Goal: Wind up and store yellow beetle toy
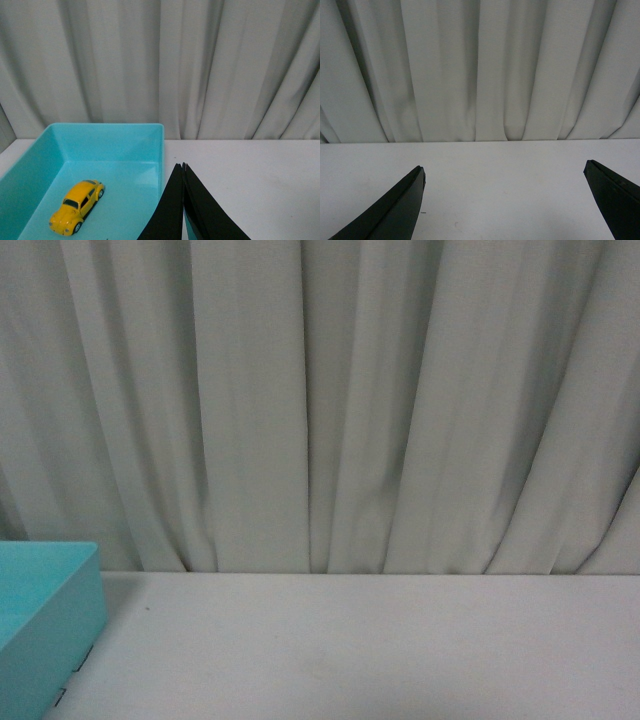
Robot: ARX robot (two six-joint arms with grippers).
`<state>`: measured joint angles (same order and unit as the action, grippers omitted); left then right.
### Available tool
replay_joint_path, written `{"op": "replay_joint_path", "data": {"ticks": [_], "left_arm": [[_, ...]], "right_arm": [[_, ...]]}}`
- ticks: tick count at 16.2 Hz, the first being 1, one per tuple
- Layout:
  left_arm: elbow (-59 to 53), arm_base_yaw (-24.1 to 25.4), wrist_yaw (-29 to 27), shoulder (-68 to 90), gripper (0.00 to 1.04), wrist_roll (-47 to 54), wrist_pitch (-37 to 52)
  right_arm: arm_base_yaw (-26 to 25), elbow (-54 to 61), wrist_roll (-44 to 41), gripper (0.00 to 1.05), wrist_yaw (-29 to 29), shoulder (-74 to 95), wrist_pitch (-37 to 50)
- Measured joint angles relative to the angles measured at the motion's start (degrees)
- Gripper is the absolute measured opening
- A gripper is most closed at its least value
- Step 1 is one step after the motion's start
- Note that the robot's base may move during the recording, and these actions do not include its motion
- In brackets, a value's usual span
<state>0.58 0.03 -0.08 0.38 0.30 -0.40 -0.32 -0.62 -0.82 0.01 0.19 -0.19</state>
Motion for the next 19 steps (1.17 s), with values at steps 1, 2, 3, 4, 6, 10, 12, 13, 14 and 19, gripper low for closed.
{"op": "replay_joint_path", "data": {"ticks": [1,2,3,4,6,10,12,13,14,19], "left_arm": [[0.0,0.0,0.0,0.0,0.02,0.0,0.1],[0.0,0.0,0.0,0.0,0.02,0.0,0.3],[0.0,0.0,0.0,0.0,0.06,-0.1,0.2],[0.0,0.0,0.0,0.0,0.29,-0.1,0.2],[0.0,0.0,0.0,0.0,0.49,-0.1,0.2],[0.0,0.0,0.0,0.0,0.99,-0.1,0.2],[0.0,0.0,0.0,0.0,0.97,-0.1,0.2],[0.0,0.0,0.0,0.0,0.98,-0.1,0.2],[0.0,0.0,0.0,0.0,0.98,-0.1,0.2],[0.0,0.0,0.0,0.0,0.98,-0.1,0.1]], "right_arm": [[0.0,0.0,0.0,0.98,0.0,0.0,0.0],[0.0,0.0,0.0,0.98,0.0,0.0,0.0],[0.0,0.0,0.0,0.98,0.0,0.0,0.0],[0.0,0.0,0.0,0.98,0.0,0.0,0.0],[0.0,0.0,0.0,0.98,0.0,0.0,0.0],[0.0,0.0,0.0,0.98,0.0,0.0,0.0],[0.0,0.0,0.0,0.98,0.0,0.0,0.0],[0.0,0.0,0.0,0.98,0.0,0.0,-0.1],[0.0,0.0,0.0,0.98,0.0,0.0,0.1],[0.0,0.0,0.0,0.98,0.0,0.0,-0.1]]}}
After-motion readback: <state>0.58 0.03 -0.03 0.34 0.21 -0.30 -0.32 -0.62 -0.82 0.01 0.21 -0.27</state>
